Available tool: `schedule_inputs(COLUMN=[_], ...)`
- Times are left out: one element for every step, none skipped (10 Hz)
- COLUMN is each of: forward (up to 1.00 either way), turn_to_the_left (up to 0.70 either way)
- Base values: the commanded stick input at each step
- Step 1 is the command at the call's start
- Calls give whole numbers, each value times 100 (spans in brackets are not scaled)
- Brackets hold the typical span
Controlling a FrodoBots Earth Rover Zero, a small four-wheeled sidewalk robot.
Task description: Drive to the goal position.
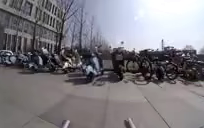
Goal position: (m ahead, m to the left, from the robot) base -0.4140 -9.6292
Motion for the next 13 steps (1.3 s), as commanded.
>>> schedule_inputs(forward=[0, 0, 0, 0, 0, 0, 0, 0, 0, 0, 0, 0, 0], turn_to_the_left=[-100, -100, -100, -100, -100, -100, -100, -100, -100, -100, -100, -100, -100])
